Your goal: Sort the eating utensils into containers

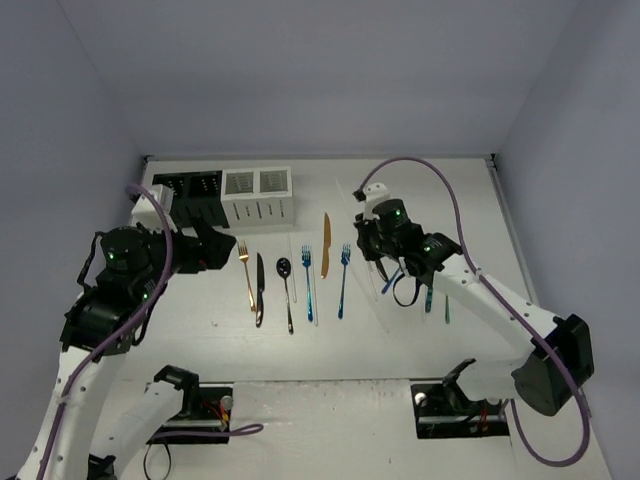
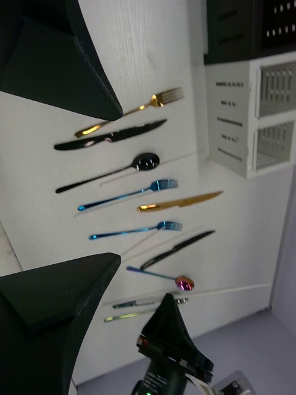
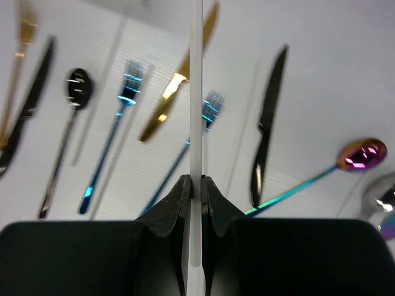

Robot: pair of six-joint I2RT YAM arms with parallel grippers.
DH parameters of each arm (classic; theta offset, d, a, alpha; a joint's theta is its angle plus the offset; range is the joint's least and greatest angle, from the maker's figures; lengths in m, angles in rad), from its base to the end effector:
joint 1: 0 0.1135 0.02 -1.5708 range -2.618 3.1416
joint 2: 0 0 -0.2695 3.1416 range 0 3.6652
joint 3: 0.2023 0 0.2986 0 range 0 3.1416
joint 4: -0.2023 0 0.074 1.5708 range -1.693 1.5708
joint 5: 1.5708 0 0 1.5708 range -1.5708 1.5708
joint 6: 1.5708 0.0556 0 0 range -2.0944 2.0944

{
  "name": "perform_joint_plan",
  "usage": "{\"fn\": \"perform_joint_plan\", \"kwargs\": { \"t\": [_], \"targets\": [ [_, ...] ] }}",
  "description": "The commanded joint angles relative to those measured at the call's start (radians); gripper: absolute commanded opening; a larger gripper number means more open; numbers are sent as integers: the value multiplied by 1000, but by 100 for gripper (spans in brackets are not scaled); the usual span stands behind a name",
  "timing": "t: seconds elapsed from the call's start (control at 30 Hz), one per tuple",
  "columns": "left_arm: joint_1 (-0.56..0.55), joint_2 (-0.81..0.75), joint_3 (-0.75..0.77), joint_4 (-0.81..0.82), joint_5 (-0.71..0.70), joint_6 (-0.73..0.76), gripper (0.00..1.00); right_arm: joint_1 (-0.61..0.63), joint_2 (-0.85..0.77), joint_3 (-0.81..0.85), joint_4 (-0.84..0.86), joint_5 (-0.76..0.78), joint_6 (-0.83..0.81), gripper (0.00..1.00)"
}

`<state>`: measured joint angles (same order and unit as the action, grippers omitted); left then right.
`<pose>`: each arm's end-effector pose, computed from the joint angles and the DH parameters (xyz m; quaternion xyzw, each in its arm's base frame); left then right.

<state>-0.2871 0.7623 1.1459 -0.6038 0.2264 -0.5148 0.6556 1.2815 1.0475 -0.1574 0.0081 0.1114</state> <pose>0.1873 -0.0683 0.4367 -0.0179 0.7785 -0.3236 0.5375 0.2867 0.2199 0.3129 -0.2212 0.8011 0.2050 0.5170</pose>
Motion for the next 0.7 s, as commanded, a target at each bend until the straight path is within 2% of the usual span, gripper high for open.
{"fn": "perform_joint_plan", "kwargs": {
  "t": [0.0,0.17,0.27,0.53,0.67],
  "targets": [
    [-14,92,33,298,130,-156,87,126,-61,85,69,-47,-27,0],
    [-82,166,17,495,113,-228,86,223,-40,140,114,-57,-21,0],
    [-151,196,19,556,67,-222,85,264,-14,163,131,-51,-26,0],
    [-281,261,18,518,-136,-148,75,300,24,186,202,-77,-9,0],
    [-304,265,-7,526,-165,-157,42,306,34,185,221,-79,-4,0]
  ]
}}
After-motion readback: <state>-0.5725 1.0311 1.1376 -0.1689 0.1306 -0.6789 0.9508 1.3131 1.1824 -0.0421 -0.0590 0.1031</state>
